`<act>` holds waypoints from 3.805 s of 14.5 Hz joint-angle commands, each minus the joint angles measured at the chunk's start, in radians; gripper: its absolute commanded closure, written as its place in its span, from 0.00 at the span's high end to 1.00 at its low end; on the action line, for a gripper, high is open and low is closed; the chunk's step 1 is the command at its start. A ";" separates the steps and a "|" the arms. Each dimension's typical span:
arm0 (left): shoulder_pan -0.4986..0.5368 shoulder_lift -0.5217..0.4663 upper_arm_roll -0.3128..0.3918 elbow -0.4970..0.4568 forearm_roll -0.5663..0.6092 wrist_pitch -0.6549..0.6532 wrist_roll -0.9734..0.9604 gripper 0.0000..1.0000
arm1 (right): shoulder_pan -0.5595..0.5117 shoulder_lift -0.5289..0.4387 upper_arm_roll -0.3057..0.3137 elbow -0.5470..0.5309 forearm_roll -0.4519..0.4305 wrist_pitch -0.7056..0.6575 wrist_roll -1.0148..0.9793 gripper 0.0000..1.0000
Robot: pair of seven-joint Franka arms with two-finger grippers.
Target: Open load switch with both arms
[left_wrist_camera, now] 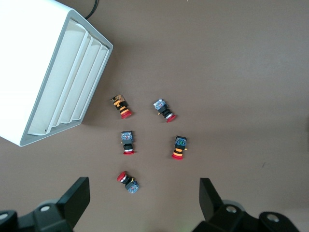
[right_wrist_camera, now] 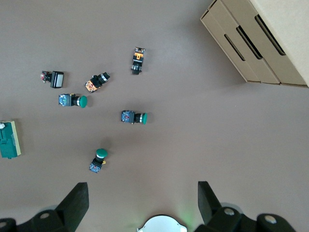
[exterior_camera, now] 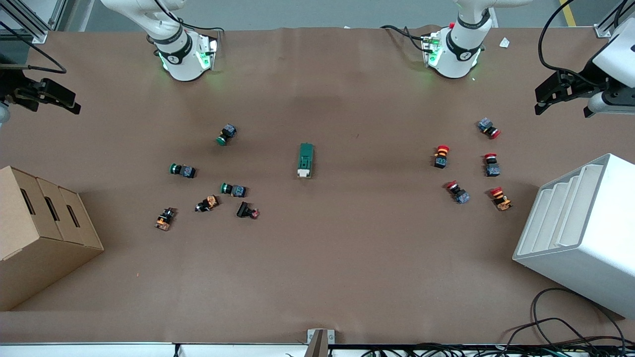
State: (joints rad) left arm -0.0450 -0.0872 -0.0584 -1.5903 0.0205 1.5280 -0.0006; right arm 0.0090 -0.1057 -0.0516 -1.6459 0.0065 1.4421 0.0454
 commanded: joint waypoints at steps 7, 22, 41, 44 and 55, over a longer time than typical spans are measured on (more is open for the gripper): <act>-0.033 0.056 -0.093 0.027 0.013 -0.008 -0.034 1.00 | -0.015 -0.032 0.016 -0.035 -0.002 0.017 0.008 1.00; -0.467 0.503 -0.426 -0.048 0.376 0.335 -1.347 1.00 | -0.015 -0.032 0.016 -0.034 -0.002 0.015 0.007 1.00; -0.727 0.906 -0.413 -0.201 1.642 0.646 -2.521 0.98 | 0.005 0.210 0.012 0.050 -0.081 0.147 -0.033 1.00; -0.737 0.919 -0.406 -0.204 1.671 0.630 -2.508 0.97 | 0.061 0.236 0.013 0.037 -0.094 0.139 -0.006 1.00; -0.773 1.000 -0.385 -0.194 1.750 0.495 -2.468 0.97 | 0.413 0.457 0.013 0.046 0.139 0.291 1.078 1.00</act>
State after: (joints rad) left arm -0.8082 0.8644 -0.4510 -1.7955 1.7384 2.0208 -2.4624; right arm 0.3918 0.3099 -0.0284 -1.6200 0.1082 1.7173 0.9951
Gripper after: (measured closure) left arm 0.031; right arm 0.000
